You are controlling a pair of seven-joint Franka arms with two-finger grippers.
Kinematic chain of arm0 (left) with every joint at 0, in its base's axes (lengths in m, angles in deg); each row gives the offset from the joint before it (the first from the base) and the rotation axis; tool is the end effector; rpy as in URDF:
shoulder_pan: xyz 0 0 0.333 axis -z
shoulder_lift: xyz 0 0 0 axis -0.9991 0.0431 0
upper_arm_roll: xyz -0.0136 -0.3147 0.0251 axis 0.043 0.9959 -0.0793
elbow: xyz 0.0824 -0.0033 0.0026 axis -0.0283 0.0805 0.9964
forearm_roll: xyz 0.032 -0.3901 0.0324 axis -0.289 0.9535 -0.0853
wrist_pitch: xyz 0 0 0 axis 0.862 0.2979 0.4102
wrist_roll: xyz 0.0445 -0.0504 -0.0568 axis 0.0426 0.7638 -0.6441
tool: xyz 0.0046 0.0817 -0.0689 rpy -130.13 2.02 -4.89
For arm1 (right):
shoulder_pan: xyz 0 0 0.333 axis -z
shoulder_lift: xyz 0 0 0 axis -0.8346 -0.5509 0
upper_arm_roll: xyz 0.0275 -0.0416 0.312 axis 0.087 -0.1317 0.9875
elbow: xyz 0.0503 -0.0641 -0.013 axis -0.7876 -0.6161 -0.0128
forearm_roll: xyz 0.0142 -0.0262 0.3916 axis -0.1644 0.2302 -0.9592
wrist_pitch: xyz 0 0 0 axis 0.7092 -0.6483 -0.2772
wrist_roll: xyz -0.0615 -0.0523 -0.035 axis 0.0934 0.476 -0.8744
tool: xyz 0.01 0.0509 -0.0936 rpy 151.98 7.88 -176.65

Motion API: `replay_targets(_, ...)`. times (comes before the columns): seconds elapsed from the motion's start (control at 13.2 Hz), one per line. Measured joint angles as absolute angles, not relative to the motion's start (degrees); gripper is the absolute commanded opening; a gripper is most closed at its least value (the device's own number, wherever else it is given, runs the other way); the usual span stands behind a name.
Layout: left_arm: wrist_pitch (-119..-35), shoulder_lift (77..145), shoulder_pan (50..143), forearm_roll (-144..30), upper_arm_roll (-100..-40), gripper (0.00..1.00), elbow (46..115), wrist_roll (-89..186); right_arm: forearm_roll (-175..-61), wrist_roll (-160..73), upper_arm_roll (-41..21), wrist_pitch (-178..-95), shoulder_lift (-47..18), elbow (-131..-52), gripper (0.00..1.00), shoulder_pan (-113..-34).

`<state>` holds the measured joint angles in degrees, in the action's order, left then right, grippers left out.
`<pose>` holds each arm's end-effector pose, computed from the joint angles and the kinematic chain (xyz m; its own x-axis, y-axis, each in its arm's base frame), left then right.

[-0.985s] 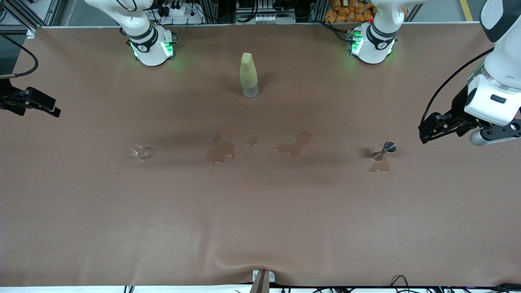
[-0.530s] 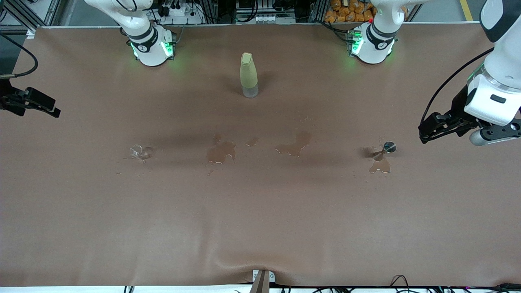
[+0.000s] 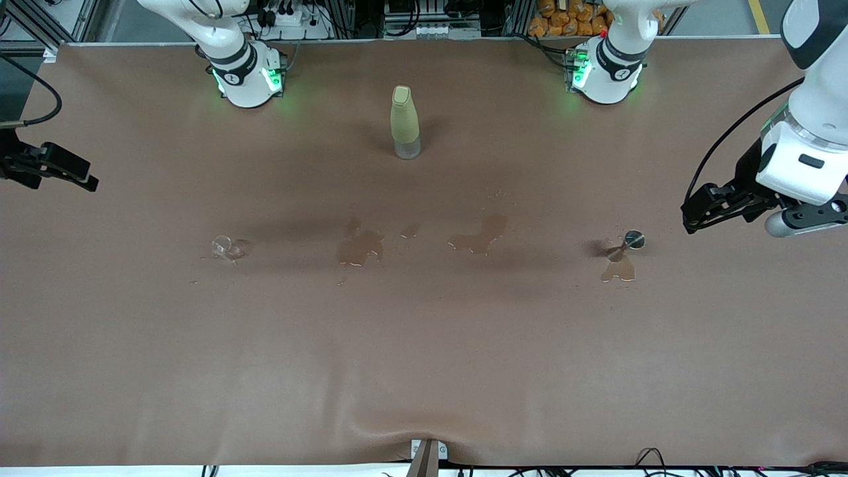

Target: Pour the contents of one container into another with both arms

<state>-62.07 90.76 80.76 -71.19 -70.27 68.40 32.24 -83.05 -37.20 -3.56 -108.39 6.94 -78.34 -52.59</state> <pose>0.5930 -0.0997 0.6126 0.9675 0.1897 0.1671 0.1922 -0.9814 0.0009 0.5613 -0.0245 0.6348 0.9971 -0.0753 -0.0105 -0.0756 -0.9965 -0.0353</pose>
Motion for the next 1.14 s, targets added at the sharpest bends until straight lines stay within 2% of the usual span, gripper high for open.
replay_targets(0.91, -62.07, 90.76, 81.13, -71.19, -70.64, 1.00, 68.40, 32.26, -83.06, -37.20, -3.56, -108.53, 6.94, -78.34, 1.00, -52.59)
replay_targets(1.14, -62.07, 90.76, 85.37, -71.19, -75.33, 1.00, 68.41, 32.81, -83.08, -37.20, -3.53, -108.57, 6.94, -78.34, 1.00, -52.59)
